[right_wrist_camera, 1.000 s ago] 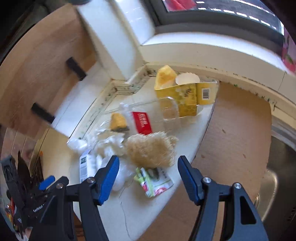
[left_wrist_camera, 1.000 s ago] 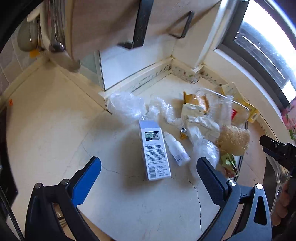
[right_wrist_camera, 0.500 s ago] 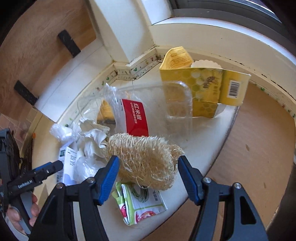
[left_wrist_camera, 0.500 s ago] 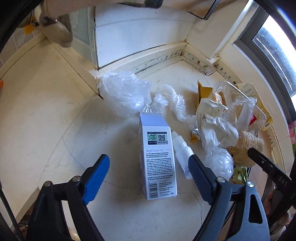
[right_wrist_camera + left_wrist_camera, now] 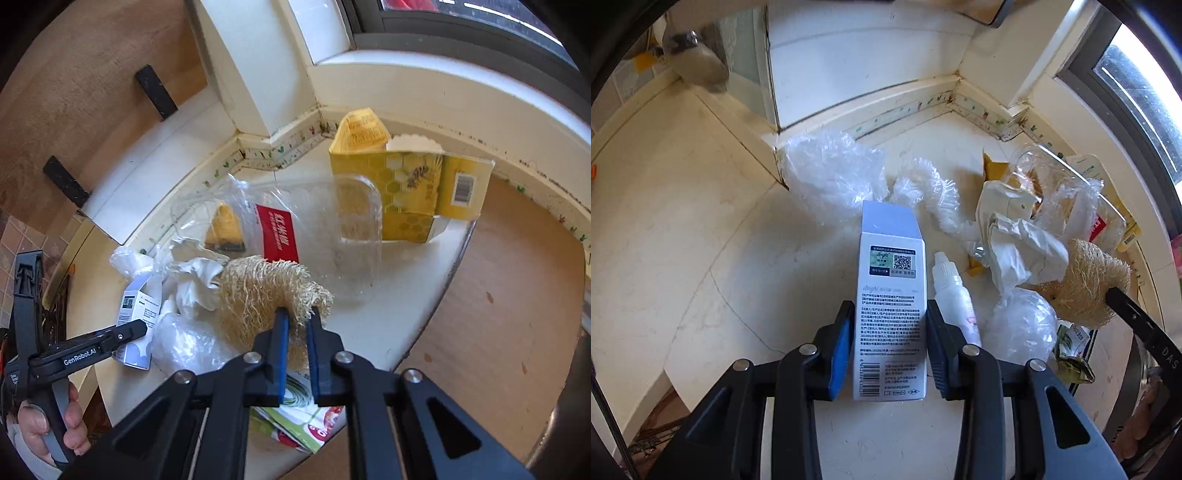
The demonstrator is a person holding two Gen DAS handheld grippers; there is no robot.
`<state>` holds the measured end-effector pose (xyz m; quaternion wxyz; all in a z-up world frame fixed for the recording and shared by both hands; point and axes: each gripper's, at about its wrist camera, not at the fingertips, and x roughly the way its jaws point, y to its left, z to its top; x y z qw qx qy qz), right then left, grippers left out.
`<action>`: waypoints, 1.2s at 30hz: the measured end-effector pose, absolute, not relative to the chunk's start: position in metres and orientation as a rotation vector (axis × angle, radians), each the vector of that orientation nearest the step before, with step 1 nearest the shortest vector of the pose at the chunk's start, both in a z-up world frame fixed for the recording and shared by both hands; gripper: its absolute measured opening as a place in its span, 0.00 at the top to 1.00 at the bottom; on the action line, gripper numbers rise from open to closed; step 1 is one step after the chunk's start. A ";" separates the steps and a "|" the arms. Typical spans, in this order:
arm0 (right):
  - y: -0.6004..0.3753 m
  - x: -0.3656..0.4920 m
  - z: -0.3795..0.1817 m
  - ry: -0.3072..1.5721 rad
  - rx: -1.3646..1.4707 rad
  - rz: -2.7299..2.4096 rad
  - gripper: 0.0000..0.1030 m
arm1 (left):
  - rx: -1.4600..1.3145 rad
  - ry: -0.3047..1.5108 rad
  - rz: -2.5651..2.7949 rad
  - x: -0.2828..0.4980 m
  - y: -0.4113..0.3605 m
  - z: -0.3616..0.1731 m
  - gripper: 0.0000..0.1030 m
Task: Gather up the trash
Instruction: 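Grasp the white medicine box with the left tool while the right tool grasps the loofah sponge, then carry the box and loofah down over the trash bin with both tools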
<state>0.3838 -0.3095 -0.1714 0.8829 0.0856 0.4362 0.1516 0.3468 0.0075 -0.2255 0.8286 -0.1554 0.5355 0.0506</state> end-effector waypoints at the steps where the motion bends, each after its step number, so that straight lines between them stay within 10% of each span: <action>1: -0.309 0.380 -0.167 0.893 0.171 0.313 0.94 | -0.325 1.124 0.110 0.344 0.007 -0.221 0.66; 36: -0.222 0.109 -0.058 0.686 0.184 0.363 0.96 | -0.170 0.953 0.056 0.075 0.047 -0.098 0.66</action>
